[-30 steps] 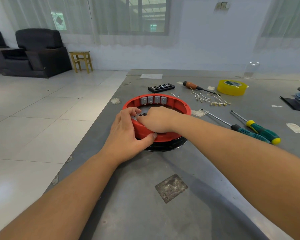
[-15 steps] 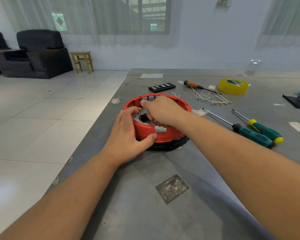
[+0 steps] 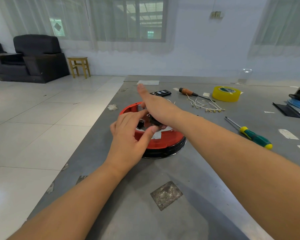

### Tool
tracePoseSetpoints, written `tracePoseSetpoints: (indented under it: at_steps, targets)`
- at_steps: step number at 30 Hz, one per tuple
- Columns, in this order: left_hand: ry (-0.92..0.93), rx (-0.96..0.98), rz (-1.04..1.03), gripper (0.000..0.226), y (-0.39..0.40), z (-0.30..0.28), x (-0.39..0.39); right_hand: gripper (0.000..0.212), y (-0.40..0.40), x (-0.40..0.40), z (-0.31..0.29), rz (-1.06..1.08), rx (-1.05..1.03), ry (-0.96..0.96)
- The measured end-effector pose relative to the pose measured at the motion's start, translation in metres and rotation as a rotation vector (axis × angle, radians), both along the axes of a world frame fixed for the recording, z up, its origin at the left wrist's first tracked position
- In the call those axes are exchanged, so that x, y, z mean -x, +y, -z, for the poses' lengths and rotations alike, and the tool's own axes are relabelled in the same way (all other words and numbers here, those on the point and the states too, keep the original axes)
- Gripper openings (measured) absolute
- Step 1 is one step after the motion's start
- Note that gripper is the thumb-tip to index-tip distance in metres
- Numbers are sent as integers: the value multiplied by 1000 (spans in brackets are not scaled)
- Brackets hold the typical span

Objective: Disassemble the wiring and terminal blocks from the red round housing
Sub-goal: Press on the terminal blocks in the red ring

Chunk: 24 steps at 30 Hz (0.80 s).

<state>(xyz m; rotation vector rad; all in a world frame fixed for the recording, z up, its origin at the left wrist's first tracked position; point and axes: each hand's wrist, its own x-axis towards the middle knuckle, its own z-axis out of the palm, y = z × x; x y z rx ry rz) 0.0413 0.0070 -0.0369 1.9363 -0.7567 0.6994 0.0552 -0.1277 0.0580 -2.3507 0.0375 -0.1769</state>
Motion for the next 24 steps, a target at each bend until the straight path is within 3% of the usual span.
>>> tracePoseSetpoints:
  at_steps: [4, 9, 13, 17, 21, 24]
  targets:
    - [45, 69, 61, 23, 0, -5, 4, 105, 5, 3, 1, -52, -23, 37]
    - [98, 119, 9, 23, 12, -7, -2, 61, -11, 22, -3, -115, -452, 77]
    - [150, 125, -33, 21, 16, -6, -7, 21, -37, 43, 12, -308, -434, -83]
    - [129, 77, -13, 21, 13, -4, -7, 24, -48, 51, 27, -306, -440, -134]
    - [101, 8, -5, 34, 9, -4, -4, 21, -56, 52, 33, -319, -490, -188]
    - [38, -133, -59, 42, 6, -2, -2, 23, -76, 46, 34, -141, -556, -377]
